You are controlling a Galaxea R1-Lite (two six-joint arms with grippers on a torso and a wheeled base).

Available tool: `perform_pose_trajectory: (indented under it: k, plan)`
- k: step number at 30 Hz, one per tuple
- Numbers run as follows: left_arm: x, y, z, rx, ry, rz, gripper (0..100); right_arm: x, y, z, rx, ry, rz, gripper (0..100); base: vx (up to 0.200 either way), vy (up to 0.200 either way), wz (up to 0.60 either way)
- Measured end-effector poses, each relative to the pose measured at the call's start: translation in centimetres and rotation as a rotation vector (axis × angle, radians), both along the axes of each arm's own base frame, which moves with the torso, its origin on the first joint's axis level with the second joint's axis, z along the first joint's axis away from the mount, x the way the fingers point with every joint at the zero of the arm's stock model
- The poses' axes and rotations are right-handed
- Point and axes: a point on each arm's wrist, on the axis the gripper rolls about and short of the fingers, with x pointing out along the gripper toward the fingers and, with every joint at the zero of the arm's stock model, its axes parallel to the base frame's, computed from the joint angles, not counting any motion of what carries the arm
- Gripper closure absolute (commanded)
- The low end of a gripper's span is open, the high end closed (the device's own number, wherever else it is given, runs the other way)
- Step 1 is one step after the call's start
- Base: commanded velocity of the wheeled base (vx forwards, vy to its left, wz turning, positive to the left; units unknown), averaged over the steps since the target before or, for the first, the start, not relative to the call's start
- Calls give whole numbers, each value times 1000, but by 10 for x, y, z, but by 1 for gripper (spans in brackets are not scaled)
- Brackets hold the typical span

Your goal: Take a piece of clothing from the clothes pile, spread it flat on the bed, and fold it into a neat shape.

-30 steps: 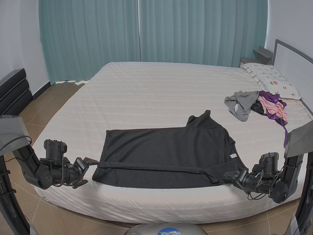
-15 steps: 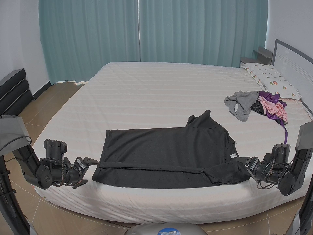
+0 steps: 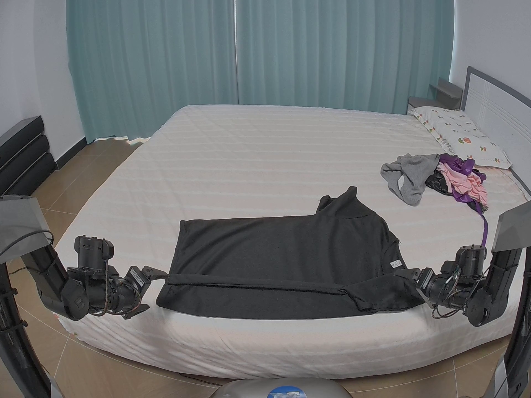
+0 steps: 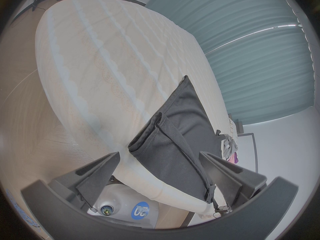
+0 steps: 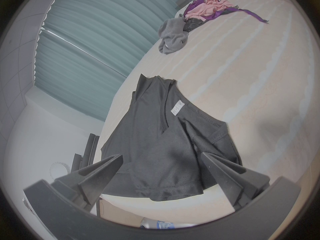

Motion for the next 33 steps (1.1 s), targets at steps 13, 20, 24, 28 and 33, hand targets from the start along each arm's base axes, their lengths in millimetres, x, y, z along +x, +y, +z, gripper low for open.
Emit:
perform_pose_trajectory:
  k: [13,20,24,28,33]
  plan:
    - [0,0,-1,1,1,-2,0,3,3,-19,-18,39,26,100,0,0,0]
    - [0,0,-1,1,1,-2,0,1,0,-21,-23,51,14,100,0,0,0]
    - [0,0,-1,1,2,-2,0,0,-3,-20,-25,51,4,100,0,0,0]
    - [1,0,-1,0,1,-1,0,-1,-6,-20,-28,52,-2,0,0,0,0]
    - [1,0,-1,-3,1,3,0,-2,-8,-19,-38,51,-1,0,0,0,0]
